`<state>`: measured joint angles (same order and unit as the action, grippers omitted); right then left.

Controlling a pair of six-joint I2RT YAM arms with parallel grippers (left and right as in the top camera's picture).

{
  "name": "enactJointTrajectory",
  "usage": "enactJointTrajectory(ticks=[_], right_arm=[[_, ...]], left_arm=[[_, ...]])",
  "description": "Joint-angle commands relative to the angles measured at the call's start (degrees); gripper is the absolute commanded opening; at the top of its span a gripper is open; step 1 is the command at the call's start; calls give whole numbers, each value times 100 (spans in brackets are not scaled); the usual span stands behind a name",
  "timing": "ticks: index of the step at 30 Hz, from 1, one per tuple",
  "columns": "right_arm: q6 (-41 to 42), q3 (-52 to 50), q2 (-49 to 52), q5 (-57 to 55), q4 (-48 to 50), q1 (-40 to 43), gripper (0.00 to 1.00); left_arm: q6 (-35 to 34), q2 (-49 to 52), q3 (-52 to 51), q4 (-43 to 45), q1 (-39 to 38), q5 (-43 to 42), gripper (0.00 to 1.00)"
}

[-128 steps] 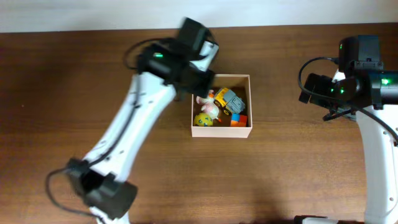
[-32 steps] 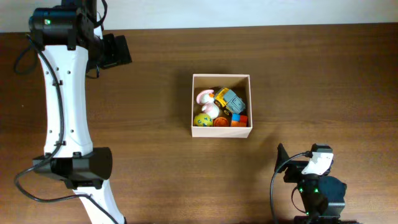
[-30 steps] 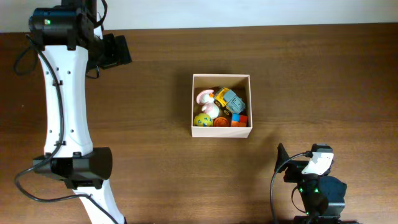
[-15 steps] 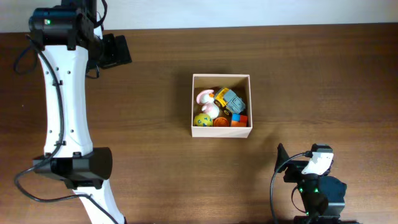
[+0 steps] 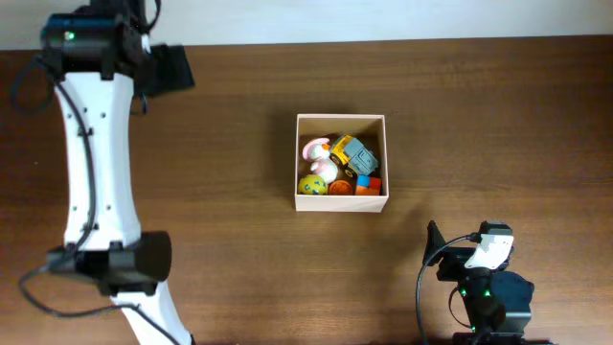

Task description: Pack container

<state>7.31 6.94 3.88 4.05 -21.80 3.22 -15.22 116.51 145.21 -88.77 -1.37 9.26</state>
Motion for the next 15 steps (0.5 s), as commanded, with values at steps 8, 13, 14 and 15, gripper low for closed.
enactJointTrajectory(ticks=[8,13,14,15], right_arm=[[-46,-46,-68,46,20,-31,99],[-46,-46,-68,46,20,-31,99],[-46,-46,-68,46,20,-31,99],[-46,-46,-68,46,20,-31,99]], left_arm=[[2354,-3661,-4065,3320,-33,-177,99],[2354,-5226,-6415,4280,-33,-243,99],[2352,-5567,-6885,4422,-33,-245,99],[2352,-5906,-7340,4555,-33,-243,99]])
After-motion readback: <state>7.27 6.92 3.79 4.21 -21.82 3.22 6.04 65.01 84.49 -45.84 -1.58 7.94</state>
